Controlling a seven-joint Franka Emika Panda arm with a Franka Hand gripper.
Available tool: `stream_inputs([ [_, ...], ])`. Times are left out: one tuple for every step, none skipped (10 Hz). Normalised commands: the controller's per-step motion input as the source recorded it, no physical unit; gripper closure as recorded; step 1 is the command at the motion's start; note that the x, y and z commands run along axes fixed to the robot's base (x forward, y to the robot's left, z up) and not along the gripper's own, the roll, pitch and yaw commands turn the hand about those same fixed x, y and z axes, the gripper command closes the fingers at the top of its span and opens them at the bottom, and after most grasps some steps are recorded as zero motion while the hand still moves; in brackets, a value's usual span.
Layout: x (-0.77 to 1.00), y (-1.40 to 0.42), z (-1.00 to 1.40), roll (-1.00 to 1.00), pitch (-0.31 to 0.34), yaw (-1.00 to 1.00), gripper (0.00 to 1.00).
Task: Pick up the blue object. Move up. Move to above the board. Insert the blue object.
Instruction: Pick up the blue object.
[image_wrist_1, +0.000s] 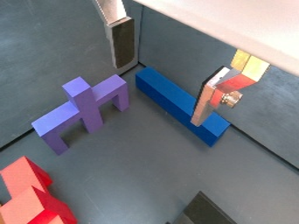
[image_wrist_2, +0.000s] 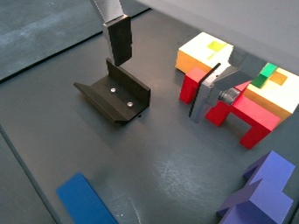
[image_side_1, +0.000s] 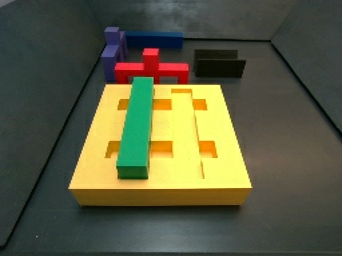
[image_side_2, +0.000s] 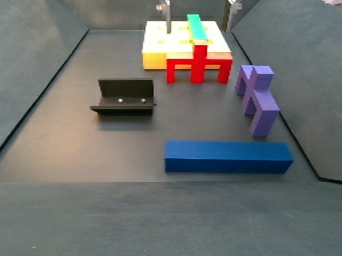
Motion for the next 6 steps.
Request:
stream_inputs([
  [0.0,0.03,0.0,0.0,-0.003,0.0,0.0],
  [0.0,0.02,0.0,0.0,0.0,-0.03,0.0],
  [0.0,0.11,-0.01,-0.03,-0.019,-0.14,0.0],
  [-0.07,0.13,0.0,-0.06,-0.056,-0.29,0.0],
  [0.0,0.13,0.0,-0.09,-0.036,-0.51,0.0],
  [0.0,0.13,-0.01,-0.06,-0.04,-0.65,0.0],
])
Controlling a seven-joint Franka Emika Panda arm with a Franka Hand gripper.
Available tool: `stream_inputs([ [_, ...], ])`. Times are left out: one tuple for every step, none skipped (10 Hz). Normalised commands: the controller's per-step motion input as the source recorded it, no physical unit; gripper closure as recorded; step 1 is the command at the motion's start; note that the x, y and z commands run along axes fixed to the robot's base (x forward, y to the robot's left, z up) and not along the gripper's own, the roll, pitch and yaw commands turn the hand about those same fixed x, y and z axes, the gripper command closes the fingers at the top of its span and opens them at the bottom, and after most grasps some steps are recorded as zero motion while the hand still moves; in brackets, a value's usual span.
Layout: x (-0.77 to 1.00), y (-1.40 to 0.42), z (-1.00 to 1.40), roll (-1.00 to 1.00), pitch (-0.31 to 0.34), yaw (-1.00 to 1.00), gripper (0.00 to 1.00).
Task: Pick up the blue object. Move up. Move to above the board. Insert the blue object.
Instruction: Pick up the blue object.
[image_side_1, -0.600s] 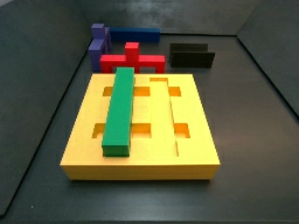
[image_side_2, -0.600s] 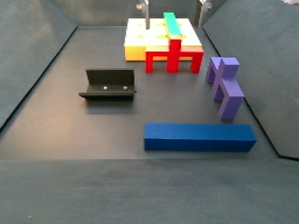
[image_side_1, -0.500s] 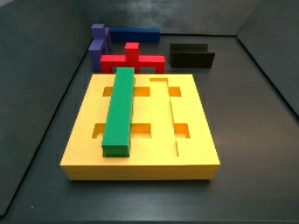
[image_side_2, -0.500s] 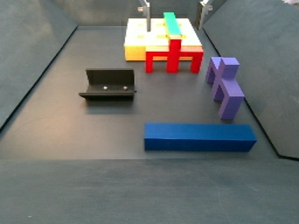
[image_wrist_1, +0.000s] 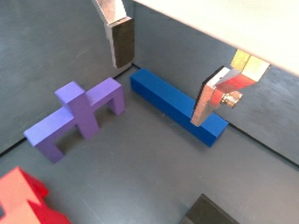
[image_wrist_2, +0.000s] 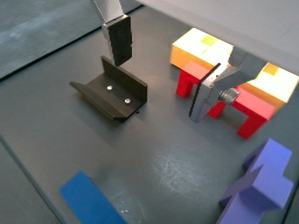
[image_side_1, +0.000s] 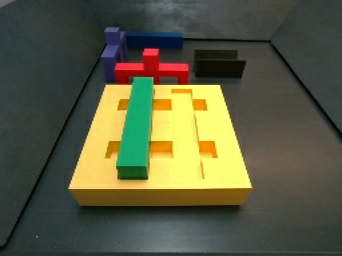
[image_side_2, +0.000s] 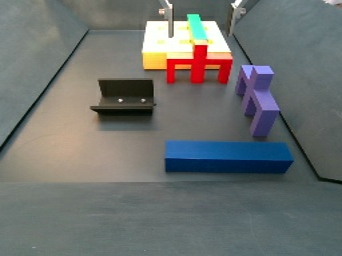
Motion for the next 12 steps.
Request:
stream_inputs([
  [0.0,0.14,-0.02,-0.05,-0.049,-0.66,0.0],
  [0.0,0.11,-0.06,0.0,-0.01,-0.82,0.0],
  [0.0,0.14,-0.12,0.0,0.0,-0.86,0.0],
  [0.03,0.09,-0.13,0.0,0.0,-0.92,0.0],
  [0.03,0.07,-0.13,0.0,0.0,-0.95,0.0],
  [0.01,0.06,-0.12,0.0,0.0,-0.95,0.0],
  [0.0,0.07,-0.1,0.0,0.0,-0.95,0.0],
  [0.0,0.06,-0.08,0.0,0.0,-0.95,0.0],
  [-0.08,0.14,-0.13,0.0,0.0,-0.85,0.0],
  [-0.1,0.16,-0.14,0.0,0.0,-0.83,0.0],
  [-0.1,0.17,-0.14,0.0,0.0,-0.82,0.0],
  [-0.13,0.22,-0.17,0.0,0.0,-0.77,0.0],
])
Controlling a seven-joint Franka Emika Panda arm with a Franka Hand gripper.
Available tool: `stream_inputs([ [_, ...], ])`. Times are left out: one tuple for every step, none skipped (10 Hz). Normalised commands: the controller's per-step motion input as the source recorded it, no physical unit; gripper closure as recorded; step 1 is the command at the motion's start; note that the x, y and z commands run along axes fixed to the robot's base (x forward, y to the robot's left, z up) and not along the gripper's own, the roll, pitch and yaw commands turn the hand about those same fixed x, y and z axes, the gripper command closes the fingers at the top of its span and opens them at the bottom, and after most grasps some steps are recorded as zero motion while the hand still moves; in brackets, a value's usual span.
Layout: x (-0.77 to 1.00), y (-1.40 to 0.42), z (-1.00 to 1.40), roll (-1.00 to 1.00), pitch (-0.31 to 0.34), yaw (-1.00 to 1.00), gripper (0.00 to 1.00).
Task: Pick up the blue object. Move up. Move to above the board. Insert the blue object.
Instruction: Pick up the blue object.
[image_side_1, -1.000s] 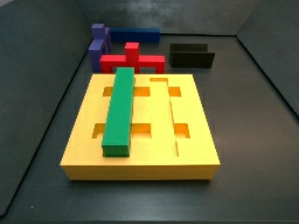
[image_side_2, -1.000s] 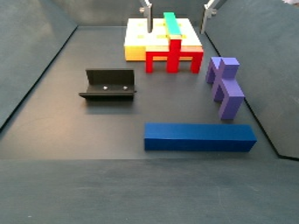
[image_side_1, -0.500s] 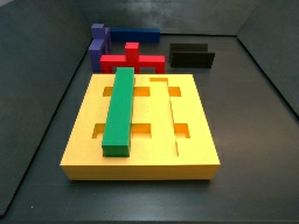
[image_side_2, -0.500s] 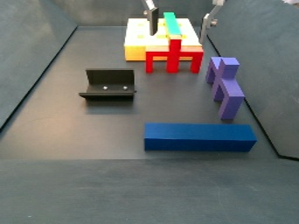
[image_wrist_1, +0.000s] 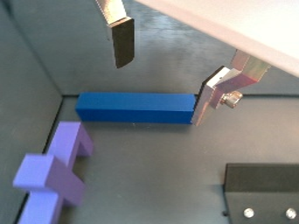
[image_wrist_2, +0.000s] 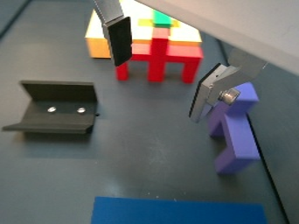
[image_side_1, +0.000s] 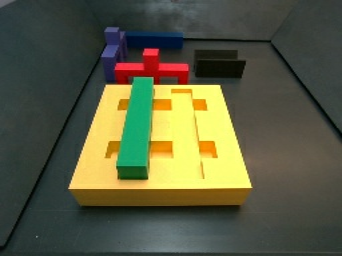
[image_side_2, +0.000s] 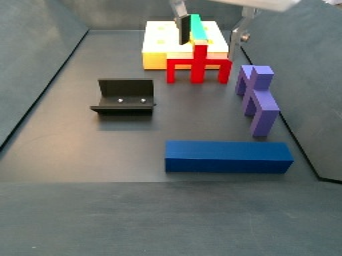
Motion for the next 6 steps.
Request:
stream_inputs([
  [-0.14,0.25,-0.16,0.0,0.0,-0.75,0.0],
  [-0.16,0.29,-0.17,0.0,0.0,-0.7,0.0],
  [-0.18,0.33,-0.16,0.0,0.0,-0.66,0.0],
  [-0.19,0.37,-0.15,0.0,0.0,-0.61,0.0],
  [-0.16,0.37,-0.22,0.0,0.0,-0.63,0.0],
  [-0.07,0.32,-0.31,0.0,0.0,-0.7,0.0],
])
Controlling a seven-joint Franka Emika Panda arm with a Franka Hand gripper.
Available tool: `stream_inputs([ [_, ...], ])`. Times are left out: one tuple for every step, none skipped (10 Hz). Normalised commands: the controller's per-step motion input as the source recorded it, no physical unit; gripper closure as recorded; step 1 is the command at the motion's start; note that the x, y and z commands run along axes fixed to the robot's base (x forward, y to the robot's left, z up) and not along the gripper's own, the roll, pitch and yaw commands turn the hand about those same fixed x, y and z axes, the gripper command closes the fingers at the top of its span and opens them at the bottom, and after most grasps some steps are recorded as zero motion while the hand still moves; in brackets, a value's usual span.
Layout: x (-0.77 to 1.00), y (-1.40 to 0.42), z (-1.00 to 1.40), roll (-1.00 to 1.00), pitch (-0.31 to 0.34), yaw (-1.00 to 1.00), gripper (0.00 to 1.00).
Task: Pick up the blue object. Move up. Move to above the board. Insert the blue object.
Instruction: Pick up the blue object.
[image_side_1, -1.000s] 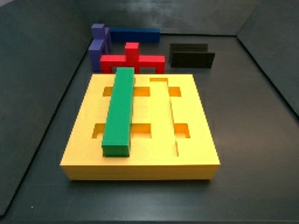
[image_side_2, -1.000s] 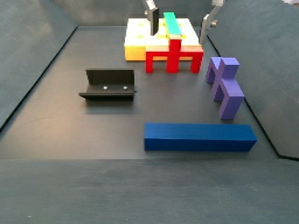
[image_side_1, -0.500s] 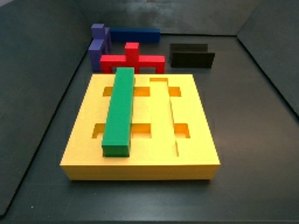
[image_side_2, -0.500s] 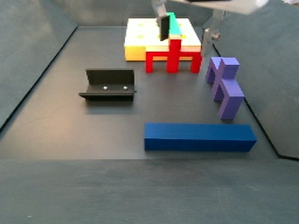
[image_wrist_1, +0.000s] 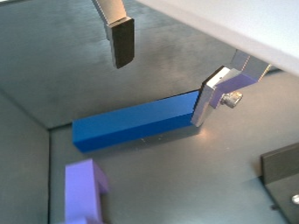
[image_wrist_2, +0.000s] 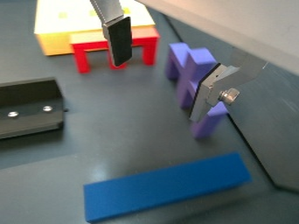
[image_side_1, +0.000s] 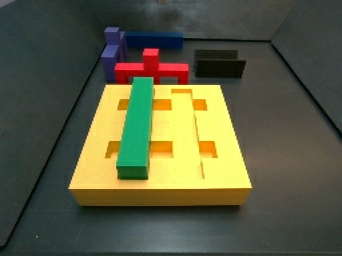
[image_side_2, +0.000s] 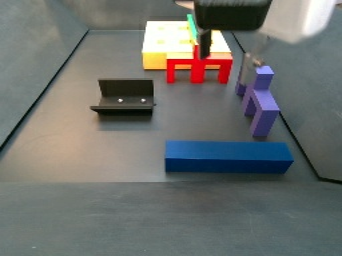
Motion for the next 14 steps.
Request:
stream_inputs([
  [-0.01,0.27,-0.35,0.0,0.0,-0.76,0.0],
  [0.0,0.31,-0.36,0.01,0.0,-0.72,0.0],
  [0.15,0.39,-0.46,0.09,0.001,-0.61,0.0],
  [0.16,0.37,-0.46,0.1,0.004,-0.61,0.0],
  [0.1,0.37,-0.43,0.09,0.0,-0.62,0.0],
  [0.0,0.32,-0.52,0.01,-0.137,-0.67,0.0],
  [0.0,0.23,-0.55,-0.05,-0.25,-0.65,0.0],
  [0.0,0.21,-0.4,-0.16,-0.29,-0.61,0.0],
  [0.0,0.18,-0.28,-0.24,-0.309,-0.54,0.0],
  [0.0,0.2,-0.27,-0.23,-0.269,-0.5,0.0],
  [0.0,0.17,-0.25,-0.23,-0.23,-0.32,0.0],
  [0.0,0.03,-0.28,-0.23,-0.217,-0.14,0.0],
  [0.0,0.0,-0.31,-0.21,-0.209,0.0,0.0],
  [0.03,-0.06,-0.27,-0.21,-0.169,0.16,0.0],
])
